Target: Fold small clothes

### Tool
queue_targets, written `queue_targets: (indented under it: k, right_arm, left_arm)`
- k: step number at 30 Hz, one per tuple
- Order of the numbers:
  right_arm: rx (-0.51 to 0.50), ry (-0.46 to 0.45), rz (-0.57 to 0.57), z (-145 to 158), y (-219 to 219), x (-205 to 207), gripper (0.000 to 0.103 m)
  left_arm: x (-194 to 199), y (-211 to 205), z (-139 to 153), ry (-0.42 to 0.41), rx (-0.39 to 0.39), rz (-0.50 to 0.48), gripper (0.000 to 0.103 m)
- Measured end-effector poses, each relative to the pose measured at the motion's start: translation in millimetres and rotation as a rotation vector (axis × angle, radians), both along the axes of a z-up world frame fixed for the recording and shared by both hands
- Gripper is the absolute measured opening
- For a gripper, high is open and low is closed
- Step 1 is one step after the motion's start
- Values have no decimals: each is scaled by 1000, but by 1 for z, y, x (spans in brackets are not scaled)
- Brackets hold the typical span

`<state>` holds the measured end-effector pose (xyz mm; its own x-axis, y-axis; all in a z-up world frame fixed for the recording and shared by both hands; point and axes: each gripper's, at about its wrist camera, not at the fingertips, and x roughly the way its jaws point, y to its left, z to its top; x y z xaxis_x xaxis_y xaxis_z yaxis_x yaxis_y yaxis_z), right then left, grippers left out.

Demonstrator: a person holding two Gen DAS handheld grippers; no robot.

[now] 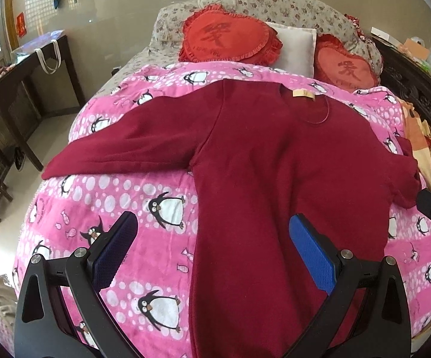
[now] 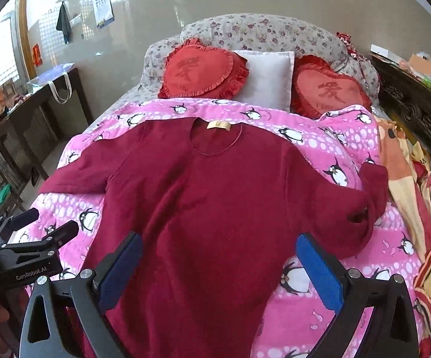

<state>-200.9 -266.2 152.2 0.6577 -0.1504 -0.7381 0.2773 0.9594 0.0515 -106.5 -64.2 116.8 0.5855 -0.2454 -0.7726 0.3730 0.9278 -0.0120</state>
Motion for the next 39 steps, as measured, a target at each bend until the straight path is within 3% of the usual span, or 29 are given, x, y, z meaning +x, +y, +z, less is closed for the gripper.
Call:
queue_targets:
  k: [12,39]
  right_arm:
    - [27,37,-14,-30,0,23,102]
    - [46,80,-14,-57,-9,50,102]
  left_arm:
    - [14,-9,-14,14,17,3,102]
    - [35,-20,-30,46,28,14,102]
